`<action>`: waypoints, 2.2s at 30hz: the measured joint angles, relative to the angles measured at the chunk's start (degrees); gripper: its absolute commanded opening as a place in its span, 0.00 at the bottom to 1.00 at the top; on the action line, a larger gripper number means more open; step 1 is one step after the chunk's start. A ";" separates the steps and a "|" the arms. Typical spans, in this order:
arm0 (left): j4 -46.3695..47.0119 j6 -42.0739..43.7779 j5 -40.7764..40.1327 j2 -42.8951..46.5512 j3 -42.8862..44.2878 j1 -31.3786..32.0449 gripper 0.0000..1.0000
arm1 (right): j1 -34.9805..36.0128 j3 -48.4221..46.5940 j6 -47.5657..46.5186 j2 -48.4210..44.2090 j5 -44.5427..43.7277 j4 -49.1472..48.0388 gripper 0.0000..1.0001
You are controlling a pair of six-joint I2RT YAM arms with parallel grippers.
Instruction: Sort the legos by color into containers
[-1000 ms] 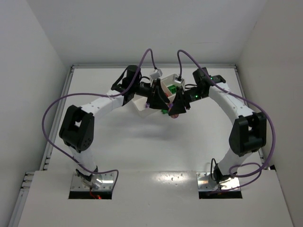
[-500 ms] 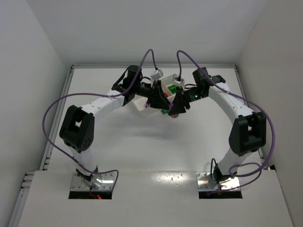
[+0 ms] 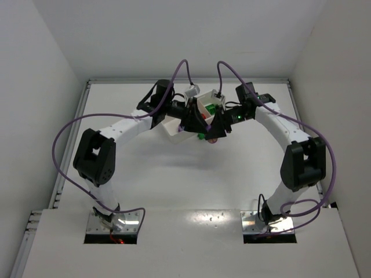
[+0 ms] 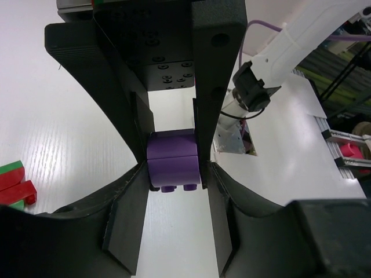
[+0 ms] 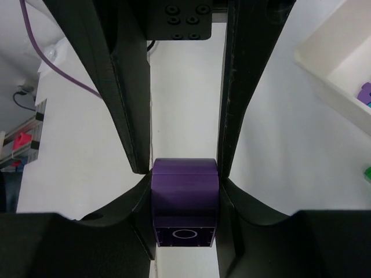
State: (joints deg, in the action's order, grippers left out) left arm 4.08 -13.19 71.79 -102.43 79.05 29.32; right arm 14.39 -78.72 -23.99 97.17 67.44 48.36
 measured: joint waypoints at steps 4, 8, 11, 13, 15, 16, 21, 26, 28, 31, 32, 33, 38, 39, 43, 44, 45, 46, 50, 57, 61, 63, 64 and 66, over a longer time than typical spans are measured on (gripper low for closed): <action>-0.76 0.24 -0.44 -0.76 0.22 -0.04 0.33 | 0.00 1.27 1.75 -0.02 -0.17 -2.03 0.01; -1.60 0.26 -0.94 -0.87 0.31 -0.04 0.12 | 0.00 2.01 2.21 -0.26 -0.90 -3.32 0.01; -1.77 0.28 -0.76 -0.90 0.39 -0.04 0.07 | 0.00 2.43 2.86 -0.83 -1.16 -4.00 0.01; -1.86 0.35 -0.57 -0.90 0.63 -0.04 0.04 | 0.00 2.75 3.39 -1.25 -1.27 -4.70 0.08; -1.86 0.46 -0.44 -0.90 0.74 -0.04 0.02 | 0.00 2.97 3.69 -1.66 -1.42 -5.14 0.34; -1.79 0.48 -0.35 -0.90 0.74 -0.04 0.02 | 0.00 3.08 4.07 -1.90 -1.66 -5.38 0.41; -2.03 1.18 1.01 -0.90 0.74 0.13 0.01 | 0.00 3.76 4.87 -2.51 -2.97 -6.58 0.60; -3.15 2.36 1.57 -0.90 0.81 0.61 0.01 | 0.00 4.70 4.92 -3.63 -4.02 -7.15 0.65; -3.85 2.89 1.68 -0.90 0.83 0.61 0.01 | -0.07 4.79 4.85 -3.91 -4.17 -7.17 0.65; -5.33 4.09 1.66 -0.90 0.83 0.61 0.01 | -0.39 4.79 4.52 -4.07 -4.22 -7.06 0.65; -5.84 4.57 1.64 -0.90 0.83 0.61 0.01 | -0.50 4.79 4.42 -4.13 -4.22 -6.95 0.65; -6.40 5.16 1.57 -0.90 0.83 0.61 0.01 | -0.63 4.79 4.26 -4.22 -4.22 -6.73 0.65; -9.88 8.26 0.72 -0.90 0.85 0.57 0.01 | -1.40 4.79 2.23 -4.68 -3.96 -4.26 0.62; -10.54 8.76 0.55 -0.90 0.85 0.48 0.01 | -1.53 4.79 1.70 -4.76 -3.93 -3.63 0.61; -12.92 10.84 -0.02 -0.90 1.07 0.26 0.00 | -1.95 4.76 -0.20 -4.85 -3.32 -0.90 0.58; -13.42 11.30 -0.11 -0.90 1.16 0.24 0.00 | -1.95 4.74 -0.70 -4.85 -3.13 -0.22 0.56; -13.84 11.58 -0.20 -0.90 1.22 0.24 0.00 | -1.95 4.66 -1.29 -4.81 -2.80 0.57 0.56; -14.19 11.96 -0.26 -0.90 1.29 0.24 0.00 | -1.95 4.35 -1.77 -4.72 -2.60 1.55 0.56; -15.26 12.85 -0.44 -0.90 1.79 0.24 0.00 | -1.95 2.03 -4.35 -3.32 -1.46 4.92 0.56; -15.50 13.20 -0.48 -0.90 2.01 0.24 0.00 | -1.92 0.87 -6.73 -1.09 -0.79 7.98 0.55; -15.67 13.16 -0.13 -0.90 2.25 0.28 0.00 | -1.92 0.87 -7.48 -0.76 -0.92 8.24 0.35; -15.78 13.14 -0.02 -0.90 2.25 0.33 0.00 | -1.99 0.87 -7.69 -0.55 -0.92 8.22 0.29; -15.93 13.14 -0.02 -0.90 2.25 0.33 0.00 | -1.99 0.87 -7.78 -0.52 -0.90 8.24 0.27; -16.04 13.16 -0.02 -0.90 2.27 0.33 0.00 | -1.95 0.85 -7.85 -0.52 -0.92 8.26 0.19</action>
State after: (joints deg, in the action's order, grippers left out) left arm -11.97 -0.03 71.77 -103.33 81.32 29.65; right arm 12.45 -77.87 -31.83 96.64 66.52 56.62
